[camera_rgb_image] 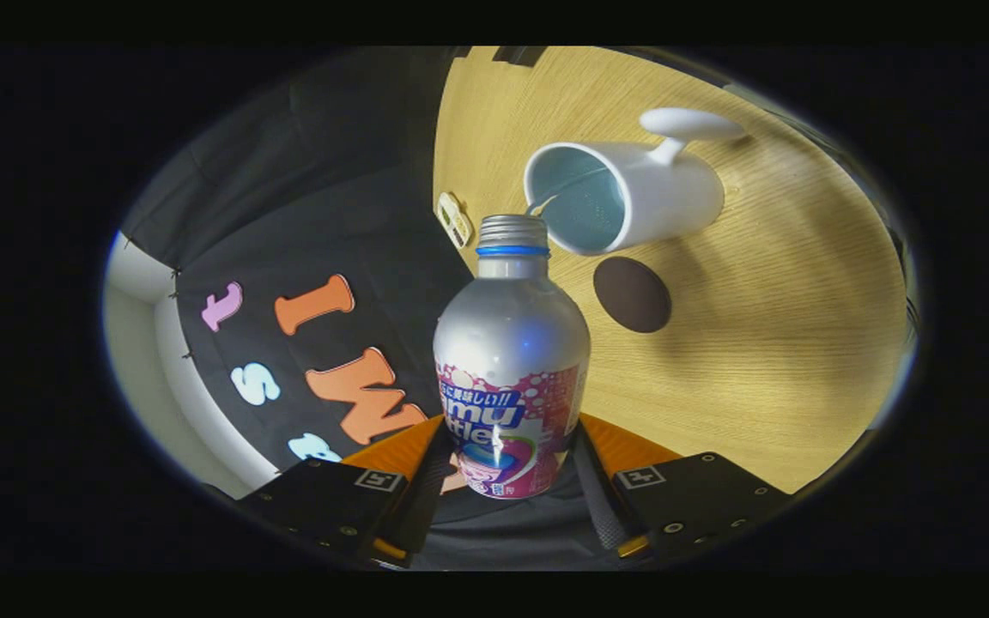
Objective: Take the bottle from table, then pour the juice into the cup, finally place the bottle on the coaster
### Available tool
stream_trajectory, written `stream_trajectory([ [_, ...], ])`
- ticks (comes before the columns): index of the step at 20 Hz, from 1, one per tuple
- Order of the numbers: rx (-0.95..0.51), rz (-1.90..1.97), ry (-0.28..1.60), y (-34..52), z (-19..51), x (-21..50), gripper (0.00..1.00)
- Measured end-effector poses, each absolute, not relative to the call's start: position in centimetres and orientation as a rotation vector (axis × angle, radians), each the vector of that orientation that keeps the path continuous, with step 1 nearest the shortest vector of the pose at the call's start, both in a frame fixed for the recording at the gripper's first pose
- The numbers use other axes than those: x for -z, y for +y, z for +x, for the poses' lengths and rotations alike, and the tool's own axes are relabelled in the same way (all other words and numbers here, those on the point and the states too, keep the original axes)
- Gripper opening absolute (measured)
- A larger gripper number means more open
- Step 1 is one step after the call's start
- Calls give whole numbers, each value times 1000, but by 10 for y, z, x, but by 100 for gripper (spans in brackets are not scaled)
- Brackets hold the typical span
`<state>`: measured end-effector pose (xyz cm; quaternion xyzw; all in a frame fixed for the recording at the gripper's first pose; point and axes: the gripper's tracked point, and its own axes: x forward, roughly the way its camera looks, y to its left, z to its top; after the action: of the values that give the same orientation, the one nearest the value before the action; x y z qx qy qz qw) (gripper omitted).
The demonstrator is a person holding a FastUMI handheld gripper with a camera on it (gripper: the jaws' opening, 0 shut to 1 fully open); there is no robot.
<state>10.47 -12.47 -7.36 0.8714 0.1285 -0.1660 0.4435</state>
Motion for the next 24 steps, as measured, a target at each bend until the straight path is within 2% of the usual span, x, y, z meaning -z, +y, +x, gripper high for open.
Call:
stream_trajectory([
  [24,425,2248,305,-129,106,65,75],
])
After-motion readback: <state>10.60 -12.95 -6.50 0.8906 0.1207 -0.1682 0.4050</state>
